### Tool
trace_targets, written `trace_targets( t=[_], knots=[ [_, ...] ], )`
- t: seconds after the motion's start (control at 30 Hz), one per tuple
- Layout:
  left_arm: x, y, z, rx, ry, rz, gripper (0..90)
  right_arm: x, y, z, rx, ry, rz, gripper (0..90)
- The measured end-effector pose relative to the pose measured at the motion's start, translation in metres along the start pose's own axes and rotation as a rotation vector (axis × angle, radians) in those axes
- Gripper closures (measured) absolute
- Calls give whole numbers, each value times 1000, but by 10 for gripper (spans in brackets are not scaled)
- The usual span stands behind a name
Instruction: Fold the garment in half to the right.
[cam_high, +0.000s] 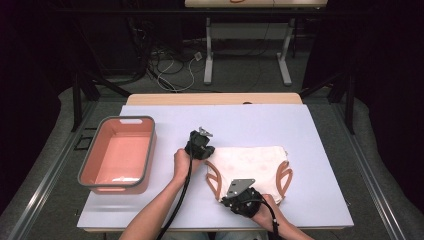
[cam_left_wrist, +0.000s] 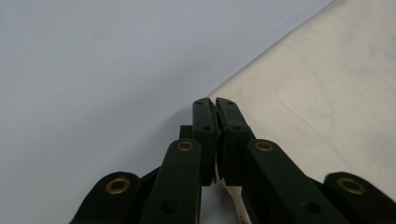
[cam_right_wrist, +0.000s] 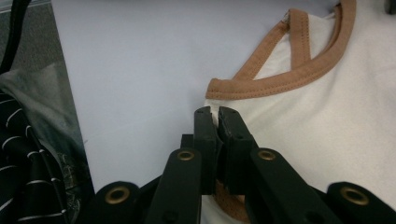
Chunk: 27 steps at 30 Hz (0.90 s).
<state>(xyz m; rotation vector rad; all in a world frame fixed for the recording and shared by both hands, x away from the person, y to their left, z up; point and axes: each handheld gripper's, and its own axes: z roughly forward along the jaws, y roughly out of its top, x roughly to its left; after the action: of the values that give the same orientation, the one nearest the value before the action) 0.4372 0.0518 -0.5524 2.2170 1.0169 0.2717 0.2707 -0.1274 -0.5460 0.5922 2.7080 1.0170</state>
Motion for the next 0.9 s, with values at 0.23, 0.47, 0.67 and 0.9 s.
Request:
trace_targets(
  t=[0.23,0.47,0.67,0.9],
  knots=[
    [2,7,-7,-6,-3,4,873,-2,2,-6,-33,10,20,868],
    [2,12,-11,-7,3,13,871,-4,3,-13,-76,16,51,868],
    [5,14,-17,1,14,20,871,-3,5,-13,-93,23,55,868],
    [9,13,-23,7,26,22,871,-3,8,-10,-116,30,66,868]
  ],
)
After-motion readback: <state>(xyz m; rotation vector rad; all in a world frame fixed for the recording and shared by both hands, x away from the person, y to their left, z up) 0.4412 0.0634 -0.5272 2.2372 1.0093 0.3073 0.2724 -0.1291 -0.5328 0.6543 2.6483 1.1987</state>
